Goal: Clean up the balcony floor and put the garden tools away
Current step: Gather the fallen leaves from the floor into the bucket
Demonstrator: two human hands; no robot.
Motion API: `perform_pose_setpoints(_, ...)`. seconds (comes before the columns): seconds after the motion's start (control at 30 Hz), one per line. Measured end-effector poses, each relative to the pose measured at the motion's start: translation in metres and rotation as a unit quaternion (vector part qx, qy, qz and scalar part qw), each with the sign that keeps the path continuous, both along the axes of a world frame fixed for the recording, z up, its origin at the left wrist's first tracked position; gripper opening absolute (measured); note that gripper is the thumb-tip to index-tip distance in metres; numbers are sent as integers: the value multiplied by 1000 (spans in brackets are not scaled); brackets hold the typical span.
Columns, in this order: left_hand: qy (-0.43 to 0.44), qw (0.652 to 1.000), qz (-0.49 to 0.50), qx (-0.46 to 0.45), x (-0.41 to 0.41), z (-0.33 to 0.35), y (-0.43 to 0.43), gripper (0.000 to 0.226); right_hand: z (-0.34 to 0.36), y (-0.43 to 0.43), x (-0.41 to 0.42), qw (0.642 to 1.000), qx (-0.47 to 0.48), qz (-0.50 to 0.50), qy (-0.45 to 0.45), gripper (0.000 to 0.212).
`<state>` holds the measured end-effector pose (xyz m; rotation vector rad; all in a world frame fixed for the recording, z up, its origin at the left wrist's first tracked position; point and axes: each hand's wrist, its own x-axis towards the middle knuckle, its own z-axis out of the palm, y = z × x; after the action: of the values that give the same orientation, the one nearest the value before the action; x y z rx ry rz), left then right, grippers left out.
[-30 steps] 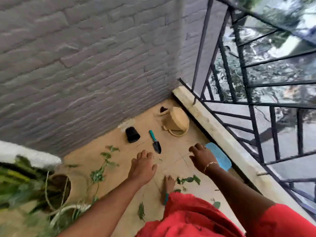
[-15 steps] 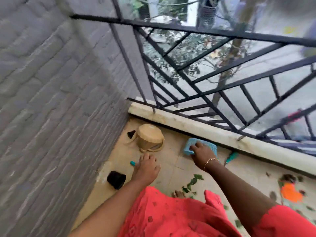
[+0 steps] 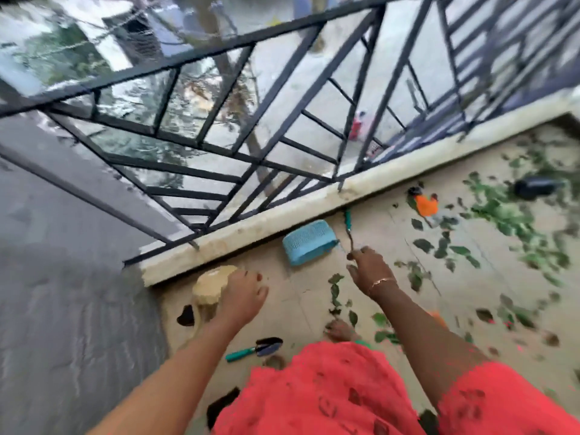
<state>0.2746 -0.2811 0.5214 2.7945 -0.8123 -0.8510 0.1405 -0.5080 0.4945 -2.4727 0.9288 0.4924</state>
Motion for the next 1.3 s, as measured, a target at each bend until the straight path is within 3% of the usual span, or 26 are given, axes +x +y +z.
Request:
perform_pose_setpoints(0.23,62,993,-92,-33,-22,-28,3,29,-3,61,-87,989,2,-145,-1,31)
perform_pose_setpoints(0.33,67,987,-140,-32,-49,-40,-3,48,-19,80,-126,977,10,-211,5,32)
perform_pose_setpoints(0.47,108,980,-165,-28,-84,-81,-6,28,-59,105,-173,954,44,-294,23,25)
perform_pose_setpoints(0.6,136,983,-123,-32,-125,-147,-12,27,-123,123,-208,928,84,-362,-2,23)
perform_pose_setpoints(0.73,133,989,30,-50,-183,-237,-6,28,-210,132,-236,916,111,-385,-17,25)
perform_pose_setpoints(0.9,99,975,68,-189,-272,-354,14,26,-353,126,-269,924,110,-364,-43,25)
perform_pose_setpoints(1.0,104,967,71,-221,-305,-441,42,33,-435,110,-279,948,126,-286,-53,22)
perform_pose_setpoints(1.07,103,970,47,-213,-316,-495,58,32,-484,97,-281,978,151,-141,7,19)
perform_pose_setpoints(1.13,106,975,20,-194,-321,-537,64,32,-526,91,-282,983,162,52,64,21)
perform_pose_setpoints(1.23,89,980,-23,-179,-315,-595,59,32,-584,98,-291,939,71,314,-119,11)
perform_pose_setpoints(1.3,59,983,-27,-174,-308,-628,52,31,-615,115,-299,881,68,411,-226,37)
